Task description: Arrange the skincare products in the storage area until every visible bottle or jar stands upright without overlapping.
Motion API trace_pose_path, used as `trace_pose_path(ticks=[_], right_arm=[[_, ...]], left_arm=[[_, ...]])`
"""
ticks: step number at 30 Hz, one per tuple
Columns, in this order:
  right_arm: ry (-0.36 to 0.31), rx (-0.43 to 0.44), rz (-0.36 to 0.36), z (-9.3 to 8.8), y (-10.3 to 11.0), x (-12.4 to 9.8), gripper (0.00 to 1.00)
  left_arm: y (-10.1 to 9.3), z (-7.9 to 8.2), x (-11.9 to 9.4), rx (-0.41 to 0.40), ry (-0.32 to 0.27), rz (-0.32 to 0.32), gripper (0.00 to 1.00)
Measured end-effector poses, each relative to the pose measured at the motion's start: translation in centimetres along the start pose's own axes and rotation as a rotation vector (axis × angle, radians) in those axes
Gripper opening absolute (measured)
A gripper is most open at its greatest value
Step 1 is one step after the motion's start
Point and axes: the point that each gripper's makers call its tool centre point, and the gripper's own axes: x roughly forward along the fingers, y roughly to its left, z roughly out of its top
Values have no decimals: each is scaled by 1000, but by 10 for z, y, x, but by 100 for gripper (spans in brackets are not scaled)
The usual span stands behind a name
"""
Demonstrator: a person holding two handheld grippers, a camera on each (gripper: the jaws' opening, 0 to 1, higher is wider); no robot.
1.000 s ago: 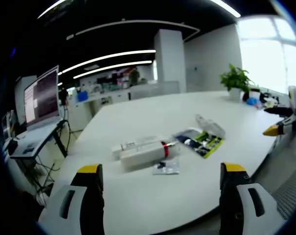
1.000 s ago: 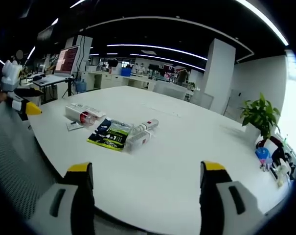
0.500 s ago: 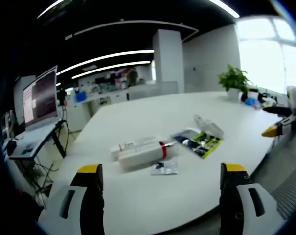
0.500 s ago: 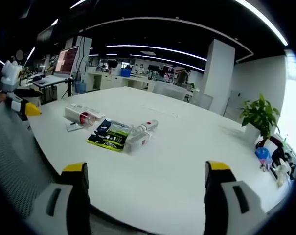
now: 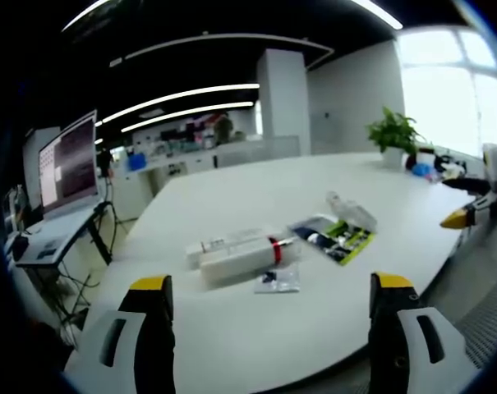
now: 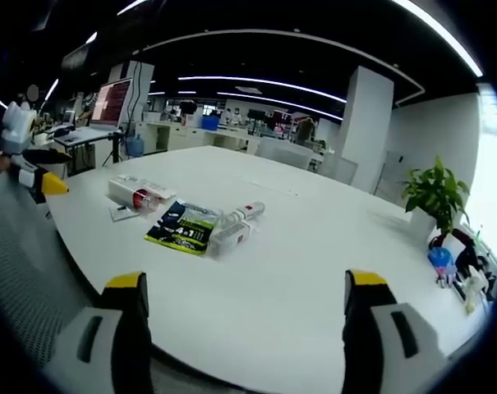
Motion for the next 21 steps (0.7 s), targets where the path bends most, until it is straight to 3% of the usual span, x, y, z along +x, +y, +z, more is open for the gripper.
trace_pose_path(ticks=[21], right_arm=[[12,-4,2,-1,1,0,99]], left_arm=[[1,0,0,4,-2,6,97]])
